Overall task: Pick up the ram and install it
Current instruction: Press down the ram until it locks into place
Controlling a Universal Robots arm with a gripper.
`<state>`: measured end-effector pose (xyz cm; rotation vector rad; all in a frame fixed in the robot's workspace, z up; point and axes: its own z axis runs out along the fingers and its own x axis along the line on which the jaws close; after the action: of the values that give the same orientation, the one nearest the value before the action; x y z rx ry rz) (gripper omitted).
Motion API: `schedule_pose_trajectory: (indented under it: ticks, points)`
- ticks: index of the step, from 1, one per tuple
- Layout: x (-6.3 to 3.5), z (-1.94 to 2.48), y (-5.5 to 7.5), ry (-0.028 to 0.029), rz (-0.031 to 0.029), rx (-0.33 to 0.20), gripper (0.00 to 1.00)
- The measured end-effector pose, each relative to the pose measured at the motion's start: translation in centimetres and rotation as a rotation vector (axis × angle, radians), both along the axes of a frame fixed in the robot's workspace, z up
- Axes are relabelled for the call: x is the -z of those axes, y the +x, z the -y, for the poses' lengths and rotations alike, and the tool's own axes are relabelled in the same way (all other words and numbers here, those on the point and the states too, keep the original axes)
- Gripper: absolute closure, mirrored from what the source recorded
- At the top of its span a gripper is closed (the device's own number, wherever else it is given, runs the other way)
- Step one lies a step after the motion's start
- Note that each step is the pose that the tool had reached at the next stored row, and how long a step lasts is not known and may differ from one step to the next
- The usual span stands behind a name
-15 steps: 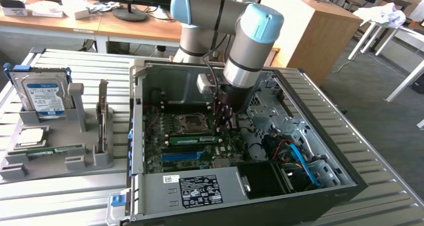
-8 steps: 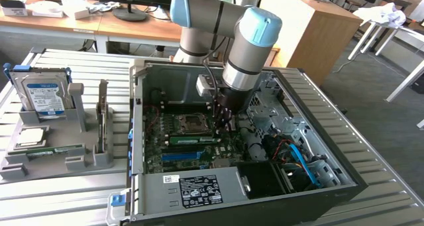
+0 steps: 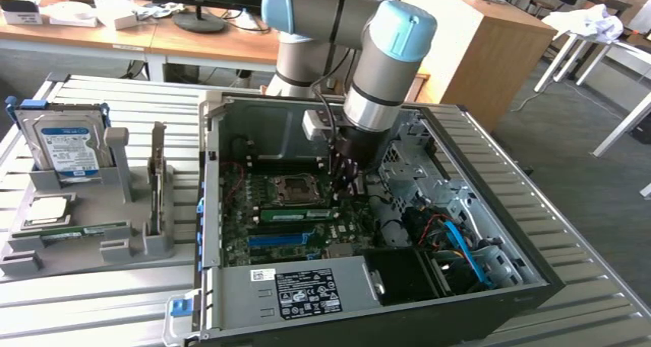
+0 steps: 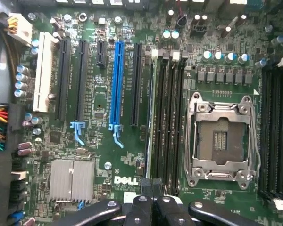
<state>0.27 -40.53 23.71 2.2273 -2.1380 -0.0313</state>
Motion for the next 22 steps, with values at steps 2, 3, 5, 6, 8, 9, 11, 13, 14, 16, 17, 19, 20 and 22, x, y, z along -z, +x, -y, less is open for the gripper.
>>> schedule_pose_trajectory:
  ticks: [2,3,5,6,8,9,11,13,14,16,17,19,20,22]
  points:
    - [0.0,0.0,-0.6,0.0016,0.001,0.0,0.9]
    - [-0.01,0.0,-1.1,0.0018,0.0011,0.0,0.9]
    - [0.01,0.0,-2.0,0.0027,0.0015,0.0,0.9]
    - [0.03,0.0,-2.4,0.003,0.0017,0.0,0.9]
    - [0.04,0.01,-3.3,0.0034,0.0019,0.0,0.9]
    - [0.06,0.01,-3.8,0.0037,0.002,0.0,0.9]
    - [0.08,0.01,-4.7,0.0043,0.0023,0.0,0.9]
    - [0.11,0.0,-5.6,0.0046,0.0025,0.0,0.9]
    - [0.13,0.0,-6.1,0.0048,0.0026,0.0,0.9]
    - [0.15,0.0,-7.0,0.0052,0.0027,0.0,0.9]
    - [0.16,0.0,-7.4,0.0054,0.0029,0.0,0.9]
    - [0.18,0.0,-8.3,0.0055,0.0034,0.0,0.9]
    - [0.18,0.0,-8.8,0.0055,0.0043,0.0,0.9]
    - [0.18,0.0,-9.4,0.0056,0.0054,0.0,0.9]
